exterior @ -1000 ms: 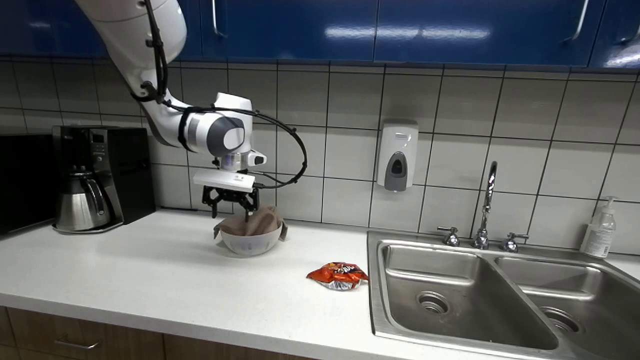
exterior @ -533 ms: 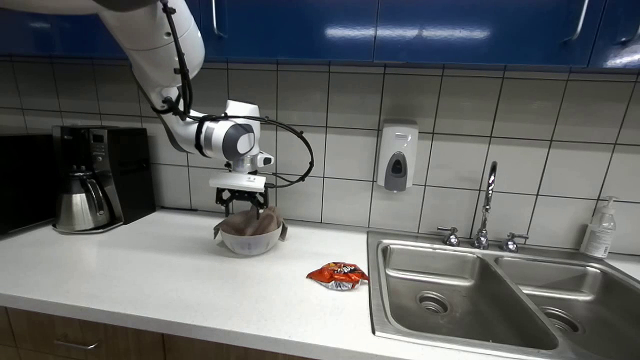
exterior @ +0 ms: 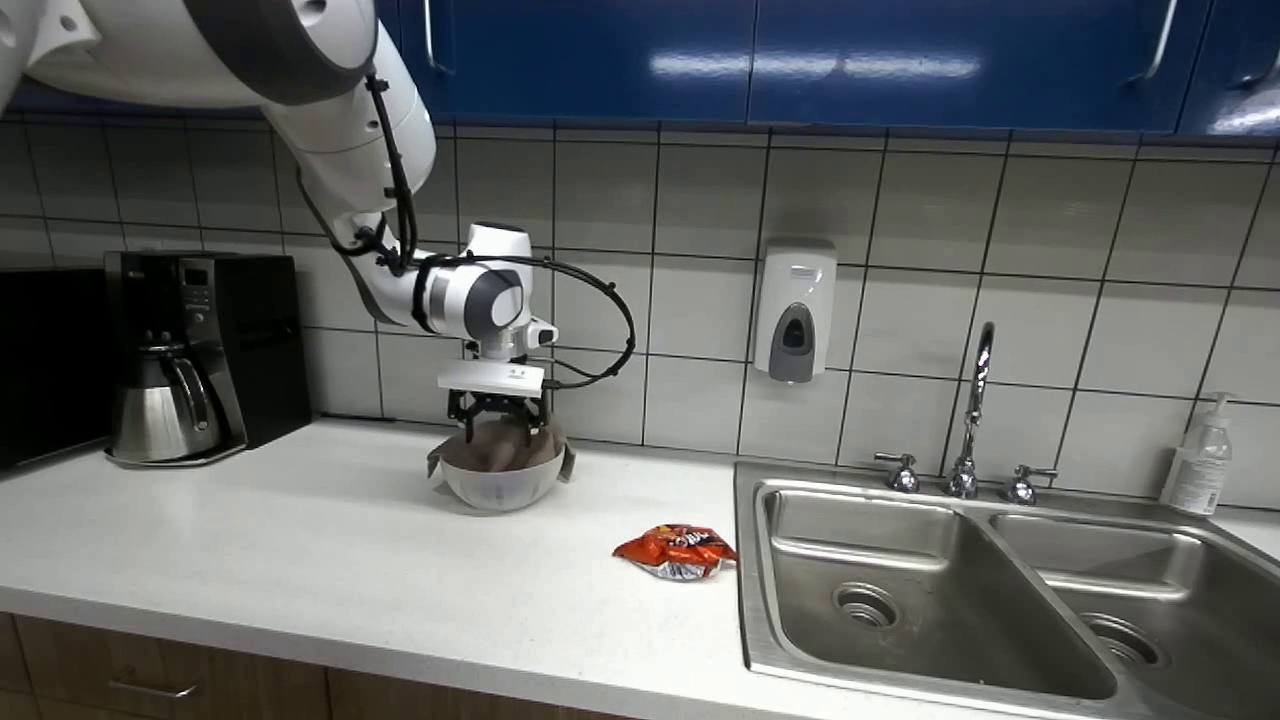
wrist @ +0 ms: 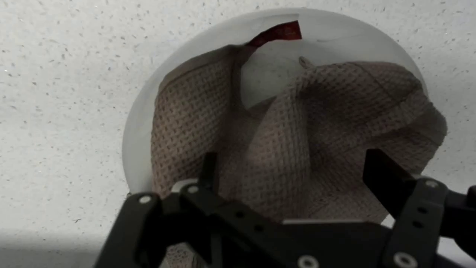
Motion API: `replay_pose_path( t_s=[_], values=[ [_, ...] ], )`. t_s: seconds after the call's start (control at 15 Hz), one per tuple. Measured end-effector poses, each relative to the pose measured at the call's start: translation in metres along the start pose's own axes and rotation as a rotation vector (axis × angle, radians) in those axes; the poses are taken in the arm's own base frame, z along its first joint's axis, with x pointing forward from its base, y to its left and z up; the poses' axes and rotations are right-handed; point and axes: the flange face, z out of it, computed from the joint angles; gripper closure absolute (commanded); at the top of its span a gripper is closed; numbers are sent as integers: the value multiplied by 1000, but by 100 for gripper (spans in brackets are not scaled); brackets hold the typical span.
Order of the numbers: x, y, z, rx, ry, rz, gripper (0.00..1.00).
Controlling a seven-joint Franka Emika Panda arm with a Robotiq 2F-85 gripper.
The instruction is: Remove the towel from the bowl
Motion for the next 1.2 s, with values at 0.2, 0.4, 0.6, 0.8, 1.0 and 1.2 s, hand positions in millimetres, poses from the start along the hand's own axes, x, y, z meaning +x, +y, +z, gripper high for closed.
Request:
replay_pose_path(
  t_s=[0.2, 0.4, 0.6, 0.8, 1.0, 1.2],
  values=[
    [7, 4, 11, -1, 2, 1, 0],
    [13, 6, 19, 3, 8, 2, 34],
    [17, 7, 22, 6, 13, 2, 60],
    [18, 5, 23, 11, 15, 1, 82],
    [19, 2, 23, 16, 16, -1, 100],
    [19, 2, 23, 20, 18, 0, 99]
  ],
)
